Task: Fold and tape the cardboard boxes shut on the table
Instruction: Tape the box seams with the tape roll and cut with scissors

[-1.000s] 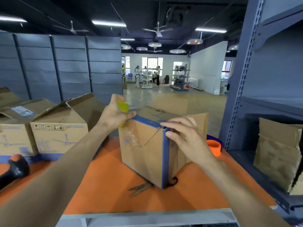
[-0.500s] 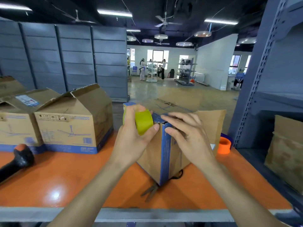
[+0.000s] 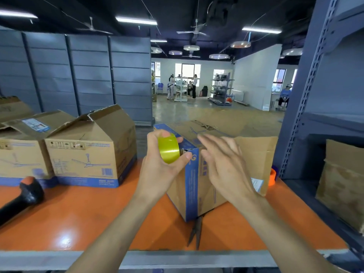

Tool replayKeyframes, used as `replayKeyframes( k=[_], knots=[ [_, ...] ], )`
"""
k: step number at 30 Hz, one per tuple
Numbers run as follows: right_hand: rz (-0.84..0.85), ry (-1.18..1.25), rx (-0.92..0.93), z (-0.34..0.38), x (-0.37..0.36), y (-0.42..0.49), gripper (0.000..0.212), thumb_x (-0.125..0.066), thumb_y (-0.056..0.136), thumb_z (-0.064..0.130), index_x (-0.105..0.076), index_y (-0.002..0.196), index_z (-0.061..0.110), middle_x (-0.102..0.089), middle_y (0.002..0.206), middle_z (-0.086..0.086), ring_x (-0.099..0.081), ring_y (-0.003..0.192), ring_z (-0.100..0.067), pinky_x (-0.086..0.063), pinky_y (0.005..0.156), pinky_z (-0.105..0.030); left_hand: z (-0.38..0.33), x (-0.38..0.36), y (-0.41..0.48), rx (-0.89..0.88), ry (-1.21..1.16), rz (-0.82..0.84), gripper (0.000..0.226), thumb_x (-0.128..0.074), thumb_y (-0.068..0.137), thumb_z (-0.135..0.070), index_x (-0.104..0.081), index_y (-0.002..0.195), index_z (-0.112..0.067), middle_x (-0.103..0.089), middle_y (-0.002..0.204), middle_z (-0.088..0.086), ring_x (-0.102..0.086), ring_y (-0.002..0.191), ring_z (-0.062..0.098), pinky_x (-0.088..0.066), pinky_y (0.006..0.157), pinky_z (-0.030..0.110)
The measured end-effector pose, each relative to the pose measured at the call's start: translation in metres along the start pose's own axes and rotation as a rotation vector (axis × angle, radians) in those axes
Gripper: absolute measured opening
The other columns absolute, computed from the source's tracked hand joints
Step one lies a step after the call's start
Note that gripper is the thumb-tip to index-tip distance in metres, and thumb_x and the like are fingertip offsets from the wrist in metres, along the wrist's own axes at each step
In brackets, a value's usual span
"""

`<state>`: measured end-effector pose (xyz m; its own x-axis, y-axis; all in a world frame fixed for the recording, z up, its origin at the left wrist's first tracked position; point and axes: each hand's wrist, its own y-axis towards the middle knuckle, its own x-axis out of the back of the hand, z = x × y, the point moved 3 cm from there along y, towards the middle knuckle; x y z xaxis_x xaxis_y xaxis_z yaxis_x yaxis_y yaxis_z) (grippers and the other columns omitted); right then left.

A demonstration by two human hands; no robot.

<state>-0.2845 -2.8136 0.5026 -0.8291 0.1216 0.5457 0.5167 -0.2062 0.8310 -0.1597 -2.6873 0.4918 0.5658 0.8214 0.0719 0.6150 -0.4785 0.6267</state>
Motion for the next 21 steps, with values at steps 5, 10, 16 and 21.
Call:
replayKeyframes(
  k=[5,10,16,21],
  knots=[
    [0.212,-0.228,-0.198,-0.039,0.026,0.034,0.037,-0.054,0.098,0.009,-0.068,0.129,0.024,-0.072,0.120,-0.001,-0.061,0.111,-0.025,-0.028,0.105,-0.034,0.002,-0.006,0.000,-0.007,-0.008,-0.015,0.057,-0.084,0.083,-0.015,-0.041,0.118,-0.028,-0.070,0.116,-0.020,-0.073,0.087,0.007,-0.058,0.089,0.042],
    [0.391,-0.359,-0.327,-0.058,0.037,0.065,0.033,-0.052,0.101,0.026,-0.061,0.132,0.030,-0.071,0.122,-0.008,-0.063,0.114,-0.030,-0.033,0.099,-0.036,0.004,-0.008,0.005,0.001,0.003,-0.021,0.059,-0.086,0.081,-0.015,-0.042,0.117,-0.030,-0.071,0.115,-0.019,-0.073,0.083,0.008,-0.057,0.084,0.031],
    [0.612,-0.090,-0.610,-0.077,0.029,0.074,0.039,-0.051,0.103,0.044,-0.056,0.139,0.030,-0.059,0.140,0.002,-0.055,0.126,-0.023,-0.043,0.099,-0.033,0.006,-0.009,0.008,0.014,0.001,-0.028,0.060,-0.087,0.079,-0.015,-0.043,0.117,-0.033,-0.071,0.116,-0.019,-0.071,0.085,0.006,-0.056,0.086,0.032],
    [0.422,0.395,-0.799,-0.078,0.029,0.080,0.015,-0.071,0.094,0.017,-0.075,0.107,0.022,-0.070,0.111,0.005,-0.061,0.104,-0.012,-0.043,0.094,-0.027,0.004,-0.008,0.012,0.018,-0.011,-0.028,0.062,-0.088,0.079,-0.016,-0.043,0.117,-0.033,-0.070,0.116,-0.022,-0.072,0.088,0.009,-0.057,0.090,0.045]
  ],
)
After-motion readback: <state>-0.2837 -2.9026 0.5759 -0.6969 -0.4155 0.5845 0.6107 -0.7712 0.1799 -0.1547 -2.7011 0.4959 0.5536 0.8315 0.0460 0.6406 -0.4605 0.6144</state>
